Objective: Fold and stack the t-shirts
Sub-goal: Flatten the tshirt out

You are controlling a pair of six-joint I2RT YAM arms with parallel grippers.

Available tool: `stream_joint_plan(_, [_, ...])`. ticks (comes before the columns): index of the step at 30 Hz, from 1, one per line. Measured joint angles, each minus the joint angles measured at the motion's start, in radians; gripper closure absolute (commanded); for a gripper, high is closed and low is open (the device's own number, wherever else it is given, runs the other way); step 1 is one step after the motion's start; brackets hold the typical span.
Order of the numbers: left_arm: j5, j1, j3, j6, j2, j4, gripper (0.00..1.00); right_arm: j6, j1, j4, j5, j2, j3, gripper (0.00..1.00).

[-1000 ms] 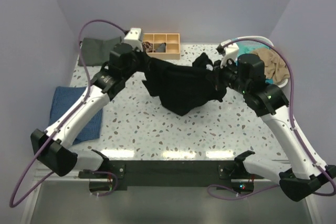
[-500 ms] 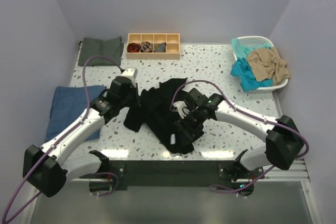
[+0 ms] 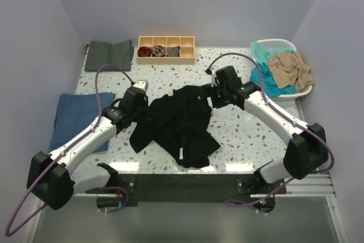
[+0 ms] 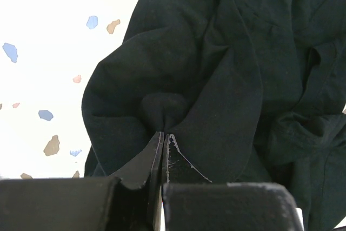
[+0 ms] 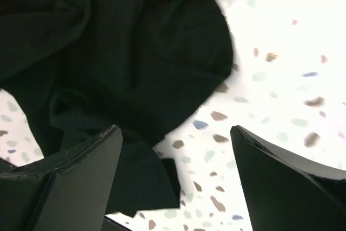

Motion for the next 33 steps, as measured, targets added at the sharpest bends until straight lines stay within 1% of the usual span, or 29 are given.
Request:
stream_joint_plan(3, [-0.008,0.0,0.0,0.0,0.002,-0.001,1.0,0.0,-0.021,0.045,-0.115,0.106,0.015,0.22])
stream_joint_plan(7, [-0.014,0.0,0.0,0.0,0.003,-0.001,1.0,-0.001,-0.005,0.066,-0.306,0.225,0.018,0.21])
stream_joint_plan(11, [-0.022,0.0,0.0,0.0,0.01,-0.001,1.0,-0.012,0.02,0.067,-0.423,0.251,0.017,0.19])
stream_joint_plan(14, [-0.025,0.0,0.0,0.0,0.016,0.0,1.0,-0.038,0.048,0.065,-0.473,0.247,0.017,0.17])
stream_joint_plan(18, [-0.025,0.0,0.0,0.0,0.024,0.003,1.0,-0.082,0.091,0.043,-0.509,0.254,0.026,0.17])
stream_joint_plan(21, [-0.025,0.0,0.0,0.0,0.03,0.004,1.0,-0.113,0.114,0.027,-0.529,0.298,0.067,0.17])
stream_joint_plan(26, [-0.025,0.0,-0.007,0.0,0.031,0.016,1.0,-0.141,0.128,0.011,-0.514,0.383,0.103,0.19])
stream_joint_plan(27, [-0.024,0.0,-0.009,0.0,0.031,0.018,1.0,-0.146,0.129,0.001,-0.5,0.399,0.109,0.21])
stream_joint_plan(28, [-0.024,0.0,-0.009,0.0,0.032,0.018,1.0,-0.149,0.129,-0.005,-0.492,0.409,0.114,0.4])
stream_joint_plan(30, [-0.024,0.0,-0.009,0.0,0.033,0.02,1.0,-0.161,0.129,-0.016,-0.46,0.43,0.123,0.65])
stream_joint_plan(31, [-0.023,0.0,-0.009,0.0,0.034,0.02,1.0,-0.165,0.129,-0.023,-0.446,0.437,0.127,0.97])
stream_joint_plan(32, [-0.023,0.0,-0.01,0.0,0.034,0.02,1.0,-0.168,0.129,-0.026,-0.431,0.438,0.129,1.0])
stream_joint_plan(33, [-0.023,0.0,-0.01,0.0,0.034,0.022,1.0,-0.173,0.129,-0.03,-0.417,0.439,0.13,1.0])
